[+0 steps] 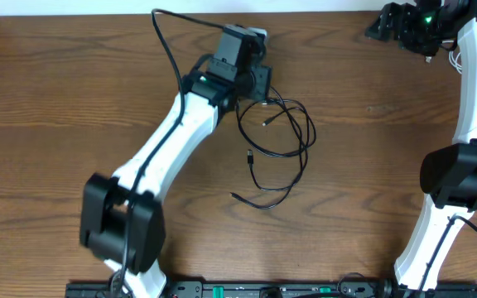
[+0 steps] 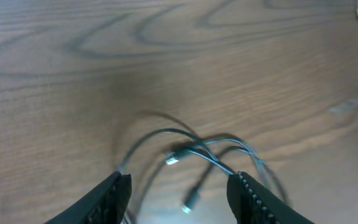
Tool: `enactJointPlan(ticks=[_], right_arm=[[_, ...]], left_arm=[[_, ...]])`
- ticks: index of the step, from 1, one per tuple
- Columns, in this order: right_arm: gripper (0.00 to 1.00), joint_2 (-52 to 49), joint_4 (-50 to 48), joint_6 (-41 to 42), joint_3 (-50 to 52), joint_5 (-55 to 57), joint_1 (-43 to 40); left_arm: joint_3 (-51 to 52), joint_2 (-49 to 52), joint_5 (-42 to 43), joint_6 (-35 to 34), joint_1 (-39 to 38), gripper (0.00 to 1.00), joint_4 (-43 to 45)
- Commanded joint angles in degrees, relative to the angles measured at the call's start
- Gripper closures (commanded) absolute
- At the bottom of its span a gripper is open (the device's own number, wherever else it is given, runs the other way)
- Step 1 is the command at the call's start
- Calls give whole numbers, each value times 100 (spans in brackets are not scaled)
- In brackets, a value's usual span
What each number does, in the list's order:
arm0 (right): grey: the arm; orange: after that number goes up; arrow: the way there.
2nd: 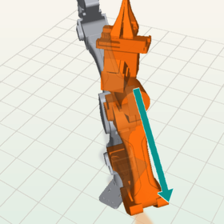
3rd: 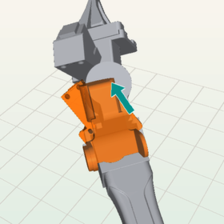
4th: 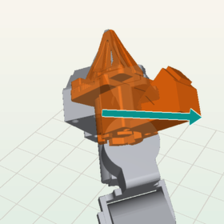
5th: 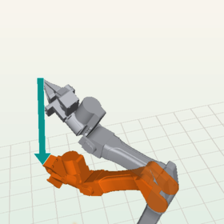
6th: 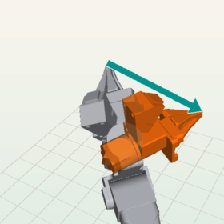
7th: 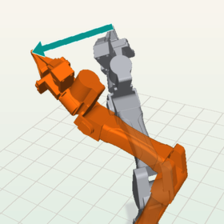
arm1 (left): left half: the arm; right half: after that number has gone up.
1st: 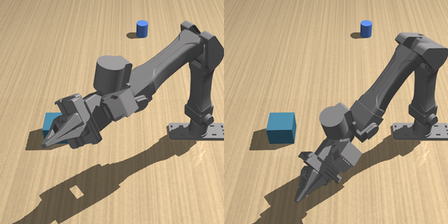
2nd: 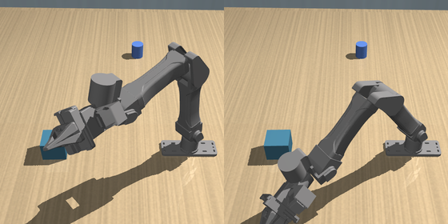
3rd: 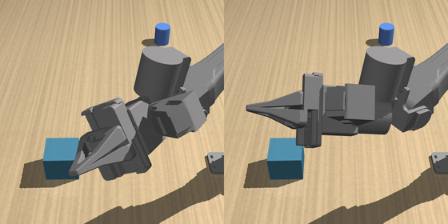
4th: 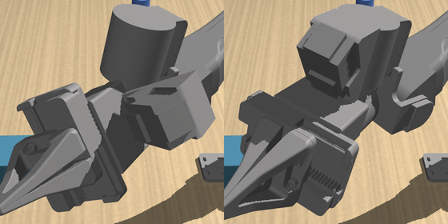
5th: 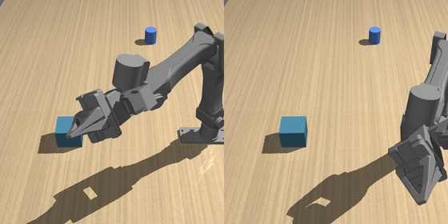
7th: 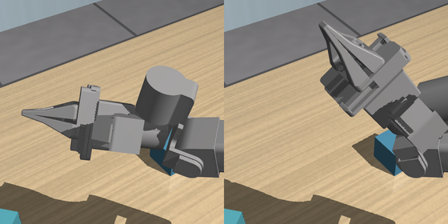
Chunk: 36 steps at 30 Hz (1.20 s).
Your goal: Untangle cables
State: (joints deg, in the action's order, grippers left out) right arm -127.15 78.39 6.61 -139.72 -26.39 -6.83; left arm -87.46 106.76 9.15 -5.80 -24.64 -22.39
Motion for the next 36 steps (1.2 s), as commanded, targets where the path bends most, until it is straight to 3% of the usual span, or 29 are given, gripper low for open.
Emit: enactJointPlan(ticks=[1, 13, 18, 36], right_arm=[[10, -35, 131, -160, -9, 258, 17], [12, -35, 328, -420, -7, 317, 31], [13, -35, 323, -417, -7, 317, 31], [13, -37, 306, -420, -7, 317, 42]], left_arm=[[-4, 514, 184, 498, 225, 46, 203], [-4, 1499, 647, 1032, 339, 48, 752], [-2, 1628, 640, 1029, 337, 56, 750], [35, 1784, -579, 1029, 337, 58, 667]])
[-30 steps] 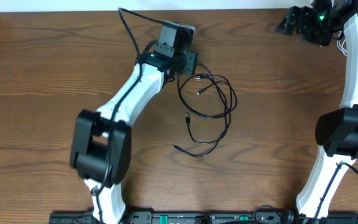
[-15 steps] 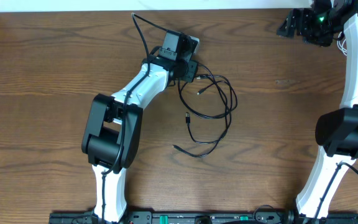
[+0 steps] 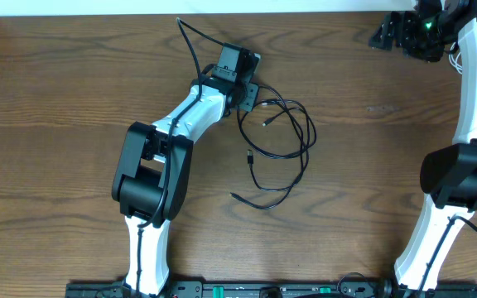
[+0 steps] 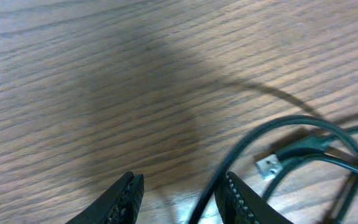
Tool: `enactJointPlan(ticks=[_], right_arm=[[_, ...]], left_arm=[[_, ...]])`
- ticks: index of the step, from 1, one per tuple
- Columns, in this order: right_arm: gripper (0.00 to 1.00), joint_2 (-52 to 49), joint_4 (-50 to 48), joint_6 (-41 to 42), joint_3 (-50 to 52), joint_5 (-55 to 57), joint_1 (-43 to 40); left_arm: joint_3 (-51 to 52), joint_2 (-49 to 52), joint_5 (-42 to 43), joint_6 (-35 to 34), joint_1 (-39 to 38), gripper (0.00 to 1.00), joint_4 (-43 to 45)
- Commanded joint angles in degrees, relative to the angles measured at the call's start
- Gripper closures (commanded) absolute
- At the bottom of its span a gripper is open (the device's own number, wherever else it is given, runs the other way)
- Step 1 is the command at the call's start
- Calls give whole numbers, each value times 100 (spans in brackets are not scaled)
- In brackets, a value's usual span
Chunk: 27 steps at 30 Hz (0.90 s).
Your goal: Untangle cables
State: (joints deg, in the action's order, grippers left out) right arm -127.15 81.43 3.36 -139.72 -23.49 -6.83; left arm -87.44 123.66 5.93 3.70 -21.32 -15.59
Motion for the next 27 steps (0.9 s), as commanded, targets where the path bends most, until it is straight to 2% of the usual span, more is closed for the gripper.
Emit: enactJointPlan(ticks=[1, 3, 8, 10, 17, 27], right_arm=[[13, -37, 0, -94, -4, 26, 42], [13, -37, 2, -94, -4, 26, 46], [14, -37, 2, -92, -4, 26, 52], [13, -37, 2, -92, -4, 26, 61], [14, -37, 7, -90, -4, 26, 149], [13, -37, -22, -92, -4, 15, 476]], left_arm=[[33, 103, -256, 79, 4, 59, -15], [39, 144, -227, 74, -2, 69, -111], [177, 164, -210, 74, -7, 76, -168], [173, 160, -210, 76, -7, 92, -166], [160, -289, -205, 52, -7, 93, -216], [160, -2719, 979, -129, -13, 92, -511]])
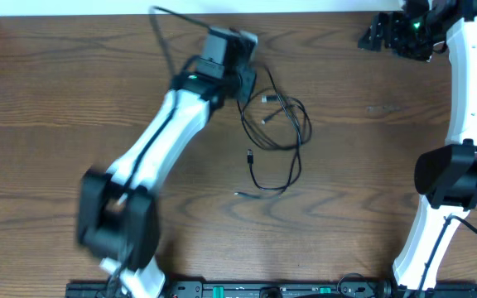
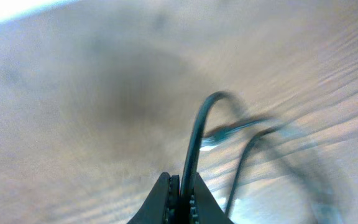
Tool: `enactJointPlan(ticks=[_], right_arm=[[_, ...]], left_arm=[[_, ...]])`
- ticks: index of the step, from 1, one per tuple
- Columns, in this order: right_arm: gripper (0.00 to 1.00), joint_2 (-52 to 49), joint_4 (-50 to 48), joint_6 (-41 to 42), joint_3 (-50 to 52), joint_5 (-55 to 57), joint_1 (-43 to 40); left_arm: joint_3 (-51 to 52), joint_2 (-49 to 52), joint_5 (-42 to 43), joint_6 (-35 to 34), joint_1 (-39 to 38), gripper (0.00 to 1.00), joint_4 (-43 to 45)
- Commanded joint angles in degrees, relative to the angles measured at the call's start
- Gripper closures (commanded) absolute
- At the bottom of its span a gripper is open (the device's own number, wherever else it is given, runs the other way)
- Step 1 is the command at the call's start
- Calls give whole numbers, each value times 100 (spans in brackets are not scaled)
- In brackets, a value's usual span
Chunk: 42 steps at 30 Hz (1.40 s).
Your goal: Untangle cables
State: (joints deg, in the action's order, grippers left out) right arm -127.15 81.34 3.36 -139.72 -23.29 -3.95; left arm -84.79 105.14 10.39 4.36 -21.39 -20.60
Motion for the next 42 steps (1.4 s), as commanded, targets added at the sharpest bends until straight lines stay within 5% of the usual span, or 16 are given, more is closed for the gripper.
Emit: enactJointPlan(ticks=[1, 8, 16, 22, 30, 42], right_arm=[[11, -37, -26, -94, -4, -24, 227], [10, 50, -90, -496, -11, -1615, 328], [16, 50, -96, -597, -11, -3073, 511], [17, 46, -96, 4, -7, -2487, 1062], [22, 44, -999, 1915, 179, -1631, 2181], [42, 44, -2570, 3093, 1593, -1462, 2686]], left_arm=[[-105, -1058, 649, -208, -7, 93, -11], [-105, -1954, 734, -264, -4, 92, -308], [-105, -2177, 688, -1165, -4, 92, -111], [-105, -2175, 205, -1926, -4, 93, 20], [-105, -2175, 197, -2251, -4, 93, 173], [-105, -2175, -254, -2745, -4, 93, 402]])
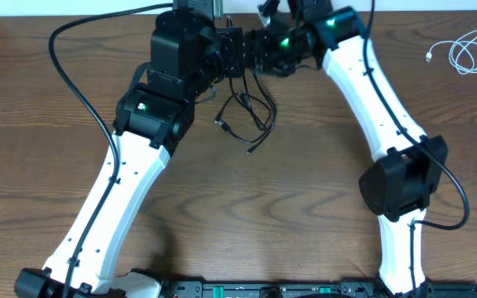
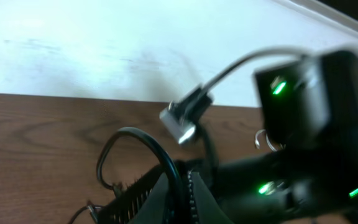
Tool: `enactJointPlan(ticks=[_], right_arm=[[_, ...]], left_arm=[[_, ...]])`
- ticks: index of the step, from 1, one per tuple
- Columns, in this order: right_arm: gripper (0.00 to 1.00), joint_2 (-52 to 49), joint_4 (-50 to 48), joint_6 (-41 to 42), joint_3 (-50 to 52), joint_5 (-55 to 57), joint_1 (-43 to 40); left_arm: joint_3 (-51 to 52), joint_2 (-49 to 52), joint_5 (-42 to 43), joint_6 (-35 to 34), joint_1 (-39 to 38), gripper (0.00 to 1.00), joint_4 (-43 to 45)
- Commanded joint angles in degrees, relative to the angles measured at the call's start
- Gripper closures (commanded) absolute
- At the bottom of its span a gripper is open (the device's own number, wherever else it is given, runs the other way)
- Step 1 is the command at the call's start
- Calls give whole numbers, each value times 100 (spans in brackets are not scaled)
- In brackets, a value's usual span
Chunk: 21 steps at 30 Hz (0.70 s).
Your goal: Untangle cables
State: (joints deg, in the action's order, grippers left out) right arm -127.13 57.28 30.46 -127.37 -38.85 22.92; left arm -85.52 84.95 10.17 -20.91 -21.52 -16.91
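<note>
A tangle of thin black cables point(image 1: 251, 108) trails from the raised left gripper point(image 1: 237, 51) down onto the wooden table, with a plug end point(image 1: 220, 124) at its left. In the left wrist view my left gripper point(image 2: 180, 183) is shut on a black cable loop point(image 2: 129, 134). A silver-tipped plug point(image 2: 182, 121) hangs just past the loop. My right gripper point(image 1: 257, 41) is pressed close against the left one from the right. Its dark body with green lights point(image 2: 303, 124) fills the right of the wrist view, and its jaws are hidden.
A coiled white cable point(image 1: 468, 51) lies at the table's back right corner. The pale wall point(image 2: 73, 43) runs along the table's back edge just behind both grippers. Bare wood point(image 1: 321, 207) spreads in front of the tangle.
My left arm has risen with the black cable still clamped, and the tangle has shifted left and bunched up. The right arm has moved from the back right corner to beside the left gripper.
My left gripper was open above the tangle, then open and low beside a cable loop near a plug. After that it was shut on that cable at the table's back. Now it holds the cable up, and the right gripper has come to it.
</note>
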Motion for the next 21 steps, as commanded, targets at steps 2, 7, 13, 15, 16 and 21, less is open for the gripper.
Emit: enactJointPlan(ticks=[2, 7, 13, 15, 16, 21], right_arm=[[76, 42, -358, 378, 702, 153, 0], [99, 50, -341, 57, 896, 1128, -133], [99, 525, 146, -509, 855, 1738, -678], [99, 756, 358, -570, 855, 2164, -922], [99, 872, 476, -570, 855, 2437, -1051], [99, 1211, 1117, -754, 857, 3600, -1906]], left_arm=[[-33, -155, -232, -216, 9, 92, 33], [-33, -160, -501, -212, 17, 93, -68], [-33, -160, -1862, 260, 136, 92, -448], [-33, -160, -2291, 831, 195, 93, -442], [-33, -160, -2562, 997, 219, 92, -442], [-33, -278, -3644, 1722, 503, 93, -446]])
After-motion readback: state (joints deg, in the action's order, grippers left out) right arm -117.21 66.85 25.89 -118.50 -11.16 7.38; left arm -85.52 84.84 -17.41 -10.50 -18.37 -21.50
